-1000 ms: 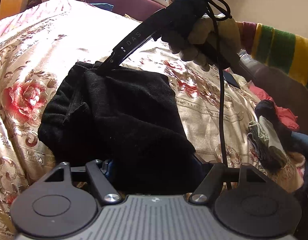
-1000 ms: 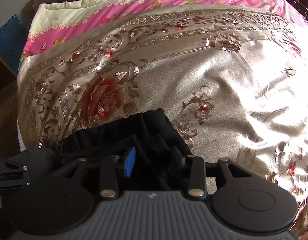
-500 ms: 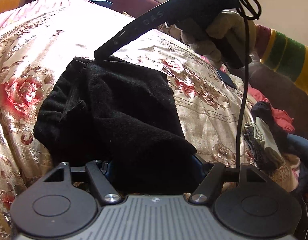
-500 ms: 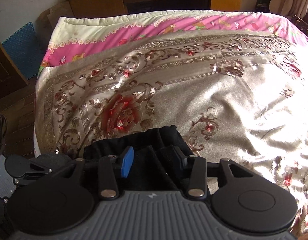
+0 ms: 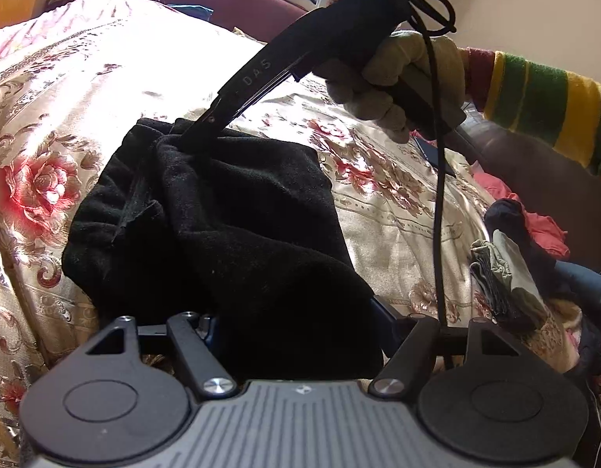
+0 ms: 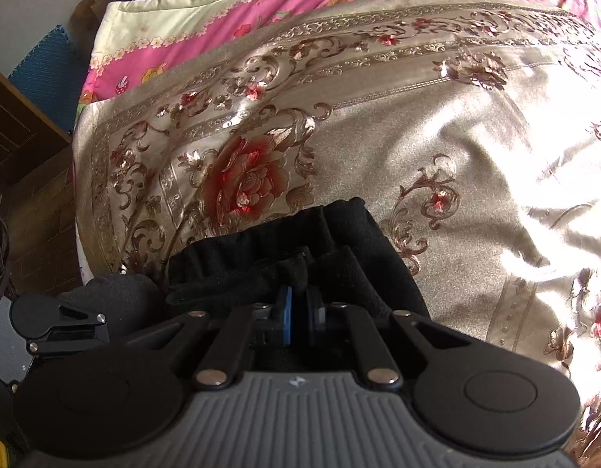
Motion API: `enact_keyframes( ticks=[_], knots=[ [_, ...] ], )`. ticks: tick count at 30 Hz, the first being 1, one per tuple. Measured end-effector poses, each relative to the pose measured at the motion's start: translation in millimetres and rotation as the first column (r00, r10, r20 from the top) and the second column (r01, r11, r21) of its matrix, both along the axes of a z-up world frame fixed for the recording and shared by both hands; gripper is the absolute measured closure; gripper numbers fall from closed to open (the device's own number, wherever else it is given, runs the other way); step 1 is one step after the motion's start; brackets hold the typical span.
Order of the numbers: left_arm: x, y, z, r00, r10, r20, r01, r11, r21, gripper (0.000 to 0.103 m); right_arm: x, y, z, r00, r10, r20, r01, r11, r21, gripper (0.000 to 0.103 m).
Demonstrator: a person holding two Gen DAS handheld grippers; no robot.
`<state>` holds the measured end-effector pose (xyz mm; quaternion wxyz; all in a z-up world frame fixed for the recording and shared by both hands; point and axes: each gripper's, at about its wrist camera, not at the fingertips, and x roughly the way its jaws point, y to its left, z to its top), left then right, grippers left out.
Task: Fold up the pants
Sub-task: 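Press the folded pants bundle down with the right tool while the left tool holds it, then release the black pants bundle with the right tool and lift it away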
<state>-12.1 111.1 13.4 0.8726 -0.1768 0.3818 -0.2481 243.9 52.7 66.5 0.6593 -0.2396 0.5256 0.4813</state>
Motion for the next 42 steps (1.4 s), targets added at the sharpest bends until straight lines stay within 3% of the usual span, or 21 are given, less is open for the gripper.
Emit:
enact_keyframes(
  ticks=[2, 5, 10, 14, 15, 17, 20, 23, 26, 28, 30, 31, 33, 36, 37, 38, 40, 42],
  knots=[
    [-0.3, 0.7, -0.9, 1.0, 0.014, -0.005, -0.014, 1.0, -0.005, 0.02, 3.7, 3.2, -11.3, 0.999, -0.034, -0.028, 0.034, 0.999, 0.007, 0.09],
    [0.3, 0.1, -0.9, 1.0, 0.029, -0.01, -0.029, 1.0, 0.001, 0.02, -4.7, 4.0, -17.5, 0.998, -0.064, 0.009, 0.064, 0.998, 0.023, 0.094],
    [-4.5, -2.3, 5.2, 0.999, 0.032, 0.021, -0.033, 0.999, 0.033, 0.02, -14.9, -24.4, 14.2, 0.977, -0.197, 0.076, 0.188, 0.975, 0.12, 0.102],
    [-2.2, -0.7, 9.3, 0.999, 0.033, 0.028, -0.034, 0.999, 0.04, 0.02, -5.1, -55.1, 40.1, 0.915, -0.356, 0.19, 0.323, 0.928, 0.186, 0.103],
    [-0.5, 0.5, 10.3, 0.998, 0.044, 0.036, -0.046, 0.997, 0.061, 0.02, 2.2, -63.9, 44.2, 0.885, -0.411, 0.22, 0.374, 0.908, 0.192, 0.103],
    [0.9, 2.8, 13.9, 0.995, 0.066, 0.071, -0.075, 0.988, 0.138, 0.02, 11.9, -76.8, 48.2, 0.863, -0.462, 0.205, 0.421, 0.881, 0.215, 0.103],
    [-0.2, 8.5, 12.9, 0.995, 0.059, 0.076, -0.072, 0.98, 0.184, 0.02, 7.7, -84.4, 50.5, 0.913, -0.4, 0.081, 0.366, 0.89, 0.271, 0.1],
    [3.2, 10.6, 8.3, 0.997, 0.066, 0.044, -0.073, 0.981, 0.181, 0.02, -12.5, -71.4, 45.6, 0.955, -0.287, 0.073, 0.257, 0.925, 0.281, 0.095],
    [2.9, 8.3, 7.8, 0.996, 0.064, 0.063, -0.076, 0.977, 0.201, 0.02, -18.5, -51.2, 29.1, 0.977, -0.206, 0.058, 0.188, 0.956, 0.226, 0.088],
    [5.8, 7.0, 6.3, 0.996, 0.07, 0.056, -0.081, 0.974, 0.213, 0.02, -16.8, -41.0, 18.3, 0.986, -0.158, 0.058, 0.146, 0.973, 0.178, 0.076],
    [8.7, 8.0, 4.4, 0.996, 0.074, 0.046, -0.082, 0.976, 0.204, 0.02, -13.5, -32.8, 9.3, 0.993, -0.109, 0.054, 0.099, 0.983, 0.152, 0.072],
    [10.6, 8.7, 3.4, 0.996, 0.076, 0.037, -0.082, 0.975, 0.206, 0.019, -11.1, -29.1, 4.0, 0.995, -0.084, 0.048, 0.077, 0.988, 0.135, 0.064],
    [14.0, 9.9, 0.7, 0.997, 0.078, 0.017, -0.08, 0.976, 0.205, 0.018, -7.0, -23.9, -6.6, 0.997, -0.059, 0.048, 0.053, 0.993, 0.107, 0.061],
    [19.7, 12.4, -2.3, 0.996, 0.085, -0.007, -0.082, 0.978, 0.192, 0.016, 0.1, -24.0, -20.9, 0.993, -0.117, -0.001, 0.116, 0.987, 0.108, 0.067],
    [20.8, 12.5, -2.2, 0.996, 0.085, -0.005, -0.082, 0.978, 0.191, 0.016, -0.9, -25.0, -22.4, 0.991, -0.134, -0.014, 0.134, 0.985, 0.111, 0.086],
    [21.1, 12.1, -1.0, 0.997, 0.078, 0.005, -0.077, 0.979, 0.19, 0.016, -4.2, -26.4, -21.0, 0.99, -0.138, -0.021, 0.14, 0.983, 0.119, 0.098],
    [18.2, 11.8, 5.3, 0.997, 0.057, 0.045, -0.064, 0.984, 0.166, 0.027, -14.7, -31.2, -7.9, 0.985, -0.17, 0.005, 0.168, 0.976, 0.139, 0.098],
    [16.4, 13.4, 14.3, 0.995, 0.054, 0.082, -0.065, 0.989, 0.135, 0.03, -22.4, -42.7, 9.7, 0.98, -0.197, 0.027, 0.189, 0.965, 0.183, 0.099]
  ],
)
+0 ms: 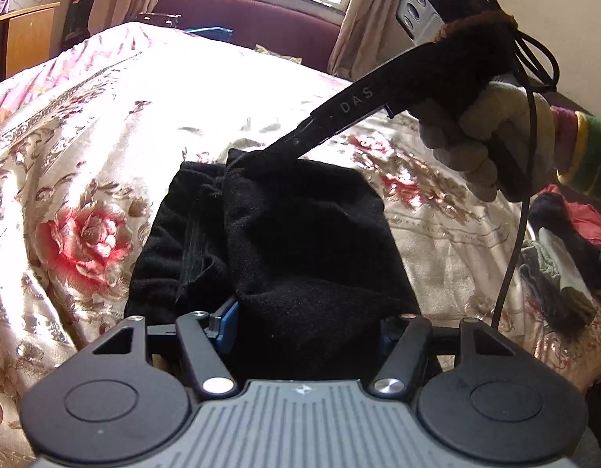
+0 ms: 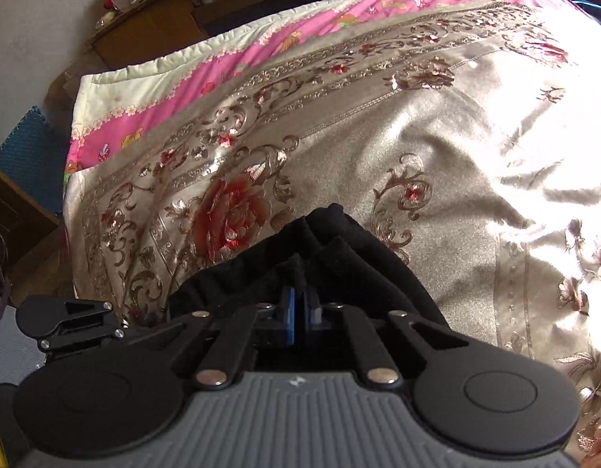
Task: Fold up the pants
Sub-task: 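Release the black pants bundle with the right tool and lift it away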
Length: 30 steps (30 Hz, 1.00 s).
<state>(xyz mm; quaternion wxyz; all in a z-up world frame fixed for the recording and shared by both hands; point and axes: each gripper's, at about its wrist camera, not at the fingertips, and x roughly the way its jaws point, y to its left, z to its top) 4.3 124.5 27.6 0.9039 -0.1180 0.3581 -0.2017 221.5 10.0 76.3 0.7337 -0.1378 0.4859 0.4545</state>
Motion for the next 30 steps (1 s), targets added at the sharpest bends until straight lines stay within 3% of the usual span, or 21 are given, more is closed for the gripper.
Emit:
enact_keyframes(
  ticks=[4, 8, 12, 15, 18, 21, 26, 28, 30],
  knots=[
    [-1.8, 9.7, 23.3, 0.995, 0.036, 0.093, -0.032, 0.998, -0.045, 0.043, -5.9, -30.5, 45.2, 0.988, -0.13, 0.082, 0.123, 0.989, 0.085, 0.101],
    [5.0, 27.9, 24.3, 0.991, 0.096, 0.093, -0.088, 0.992, -0.091, 0.046, -2.1, -37.7, 63.8, 0.968, -0.2, 0.153, 0.183, 0.976, 0.117, 0.101],
    [14.7, 42.3, -4.2, 0.988, 0.154, 0.005, -0.153, 0.986, -0.067, 0.049, 19.1, -16.5, 39.6, 0.961, -0.231, 0.155, 0.209, 0.967, 0.142, 0.103],
    [16.7, 50.7, -28.6, 0.98, 0.175, -0.09, -0.176, 0.984, -0.009, 0.048, 41.9, -0.2, -0.7, 0.943, -0.301, 0.146, 0.29, 0.953, 0.088, 0.103],
    [10.1, 59.0, -29.8, 0.982, 0.161, -0.099, -0.165, 0.986, -0.033, 0.045, 43.6, 1.5, -19.8, 0.935, -0.331, 0.129, 0.32, 0.943, 0.094, 0.102],
    [4.2, 56.4, -27.5, 0.989, 0.128, -0.072, -0.129, 0.992, 0.0, 0.045, 28.9, -5.1, -6.9, 0.936, -0.32, 0.146, 0.3, 0.943, 0.143, 0.095],
    [-4.5, 72.8, -22.2, 0.985, 0.145, -0.089, -0.15, 0.987, -0.056, 0.042, 8.9, -22.4, 15.3, 0.948, -0.291, 0.13, 0.266, 0.946, 0.184, 0.092],
    [-8.4, 83.2, -18.1, 0.981, 0.168, -0.093, -0.177, 0.979, -0.102, 0.036, 4.4, -23.8, 15.8, 0.959, -0.258, 0.121, 0.236, 0.957, 0.172, 0.073],
    [-11.4, 86.2, -12.3, 0.984, 0.164, -0.074, -0.173, 0.975, -0.143, 0.03, 1.1, -19.7, 12.5, 0.962, -0.233, 0.141, 0.213, 0.967, 0.142, 0.068]
  ],
)
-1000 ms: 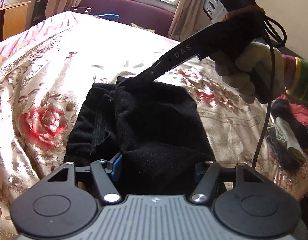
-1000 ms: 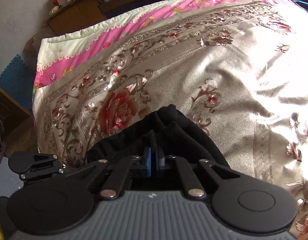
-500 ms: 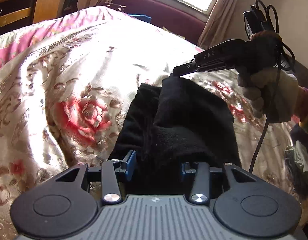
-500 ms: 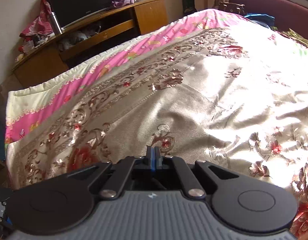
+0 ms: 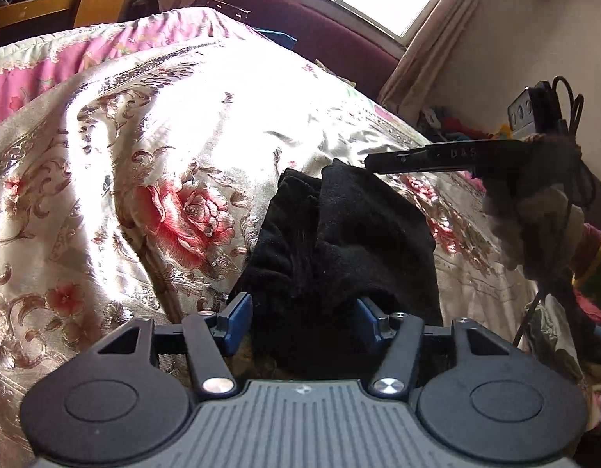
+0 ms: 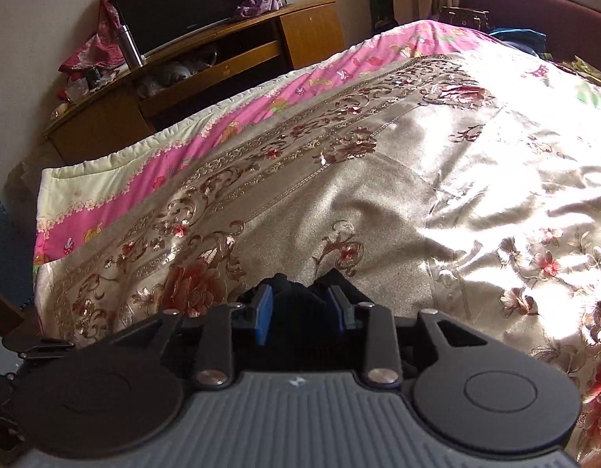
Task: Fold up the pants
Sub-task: 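Release the black pants bundle with the right tool and lift it away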
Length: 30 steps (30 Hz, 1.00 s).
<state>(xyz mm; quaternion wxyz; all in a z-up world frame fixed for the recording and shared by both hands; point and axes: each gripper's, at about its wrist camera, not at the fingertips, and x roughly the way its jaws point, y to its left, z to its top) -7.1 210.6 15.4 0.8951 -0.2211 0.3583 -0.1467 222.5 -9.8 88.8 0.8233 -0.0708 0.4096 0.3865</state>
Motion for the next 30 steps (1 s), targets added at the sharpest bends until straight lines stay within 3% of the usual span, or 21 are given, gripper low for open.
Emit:
enact_keyframes(
  ticks=[1, 4, 7, 11, 12, 15, 20, 22, 24, 30],
  knots=[
    [-0.9, -3.9, 2.0, 1.0, -0.009, 0.02, 0.009, 1.0, 0.023, 0.027, 0.0, 3.0, -3.0, 1.0, 0.018, -0.005, -0.018, 1.0, -0.008, 0.067],
    [-0.7, -30.3, 0.8, 0.996, -0.072, 0.053, 0.059, 0.975, 0.212, 0.026, 2.3, 17.3, -14.9, 0.997, 0.077, -0.014, -0.077, 0.995, -0.058, 0.063],
    [3.2, -51.0, -0.2, 0.984, -0.147, 0.097, 0.119, 0.96, 0.252, 0.025, 3.8, 30.5, -28.6, 0.993, 0.122, 0.001, -0.121, 0.985, -0.126, 0.059],
    [26.1, -60.6, -5.4, 0.984, -0.142, 0.108, 0.105, 0.95, 0.296, 0.026, 17.0, 30.5, -32.7, 0.994, 0.107, -0.03, -0.11, 0.987, -0.119, 0.059],
    [33.4, -58.0, -7.5, 0.985, -0.137, 0.101, 0.104, 0.953, 0.284, 0.028, 22.0, 29.6, -34.0, 0.993, 0.103, -0.05, -0.108, 0.987, -0.118, 0.059],
    [40.7, -47.1, -9.6, 0.986, -0.137, 0.097, 0.115, 0.972, 0.204, 0.049, 34.5, 23.9, -36.6, 0.988, 0.103, -0.116, -0.113, 0.991, -0.079, 0.058],
    [37.6, -38.9, -15.6, 0.989, -0.121, 0.083, 0.108, 0.983, 0.147, 0.059, 45.0, 16.2, -45.8, 0.975, 0.069, -0.21, -0.076, 0.997, -0.028, 0.057],
    [36.8, -34.5, -15.2, 0.99, -0.109, 0.087, 0.1, 0.989, 0.107, 0.065, 38.9, 19.9, -48.7, 0.973, 0.049, -0.224, -0.056, 0.998, -0.022, 0.083],
    [34.4, -26.7, -13.3, 0.992, -0.09, 0.093, 0.087, 0.995, 0.043, 0.068, 30.0, 26.5, -45.1, 0.978, 0.032, -0.205, -0.04, 0.999, -0.036, 0.091],
    [13.2, -6.2, 9.6, 0.982, -0.024, 0.186, 0.027, 1.0, -0.012, 0.072, 20.0, 34.1, -13.4, 0.99, -0.004, -0.14, 0.005, 1.0, 0.008, 0.096]
  ],
)
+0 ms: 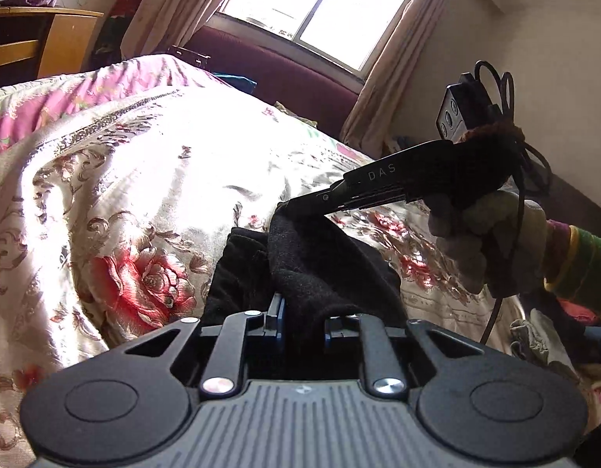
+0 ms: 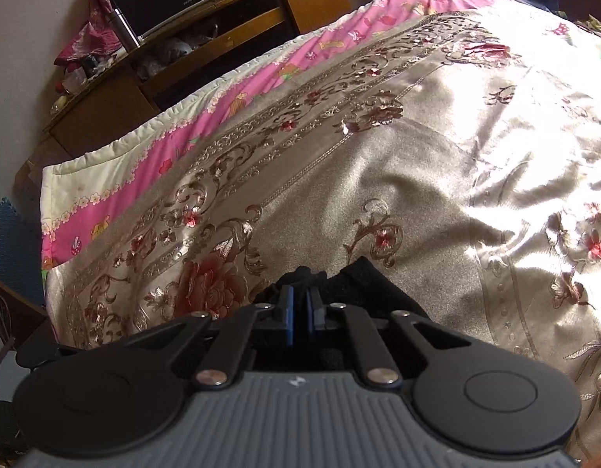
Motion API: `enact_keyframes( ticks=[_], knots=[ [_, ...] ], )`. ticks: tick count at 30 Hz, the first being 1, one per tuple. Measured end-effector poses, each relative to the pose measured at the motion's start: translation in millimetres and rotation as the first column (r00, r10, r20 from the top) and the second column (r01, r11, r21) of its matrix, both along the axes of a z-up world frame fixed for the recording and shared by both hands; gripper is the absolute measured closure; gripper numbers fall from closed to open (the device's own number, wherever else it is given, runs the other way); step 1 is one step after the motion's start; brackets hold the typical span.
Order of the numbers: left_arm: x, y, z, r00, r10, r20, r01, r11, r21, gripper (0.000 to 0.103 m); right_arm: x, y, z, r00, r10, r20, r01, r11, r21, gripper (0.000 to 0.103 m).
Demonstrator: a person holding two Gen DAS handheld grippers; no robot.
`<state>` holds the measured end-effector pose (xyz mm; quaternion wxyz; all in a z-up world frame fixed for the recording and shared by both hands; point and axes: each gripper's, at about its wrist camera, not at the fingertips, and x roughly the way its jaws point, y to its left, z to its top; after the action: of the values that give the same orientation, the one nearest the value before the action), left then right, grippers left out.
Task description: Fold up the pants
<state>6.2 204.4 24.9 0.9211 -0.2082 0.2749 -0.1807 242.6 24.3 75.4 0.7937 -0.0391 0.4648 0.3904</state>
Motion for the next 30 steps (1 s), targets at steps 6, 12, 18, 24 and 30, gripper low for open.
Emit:
enact_keyframes(
  ticks=[6, 12, 18, 24, 30],
  knots=[
    [-8.1, 31.9, -15.7, 0.994, 0.087, -0.06, -0.087, 0.996, -0.006, 0.072, -8.5, 30.6, 5.5, 0.998, 0.032, 0.049, -0.037, 0.995, 0.09, 0.096],
    [6.5, 31.5, -41.3, 0.987, 0.099, -0.125, -0.084, 0.989, 0.119, 0.064, 3.8, 48.2, -56.9, 0.999, -0.021, 0.039, 0.02, 0.999, 0.031, 0.096],
    [-19.9, 49.8, -31.8, 0.987, 0.076, -0.143, -0.047, 0.979, 0.197, 0.038, 14.3, 24.8, -25.4, 0.984, -0.137, 0.113, 0.127, 0.987, 0.097, 0.082],
    [-33.4, 62.1, 4.2, 0.99, 0.135, -0.027, -0.124, 0.958, 0.257, 0.038, -38.1, -9.7, 12.7, 0.948, -0.208, 0.239, 0.164, 0.967, 0.194, 0.082],
    [9.7, 8.9, 12.5, 0.998, -0.03, 0.062, 0.01, 0.955, 0.296, 0.038, -67.0, 29.5, -24.5, 0.974, -0.034, 0.223, 0.011, 0.994, 0.105, 0.087]
  ],
)
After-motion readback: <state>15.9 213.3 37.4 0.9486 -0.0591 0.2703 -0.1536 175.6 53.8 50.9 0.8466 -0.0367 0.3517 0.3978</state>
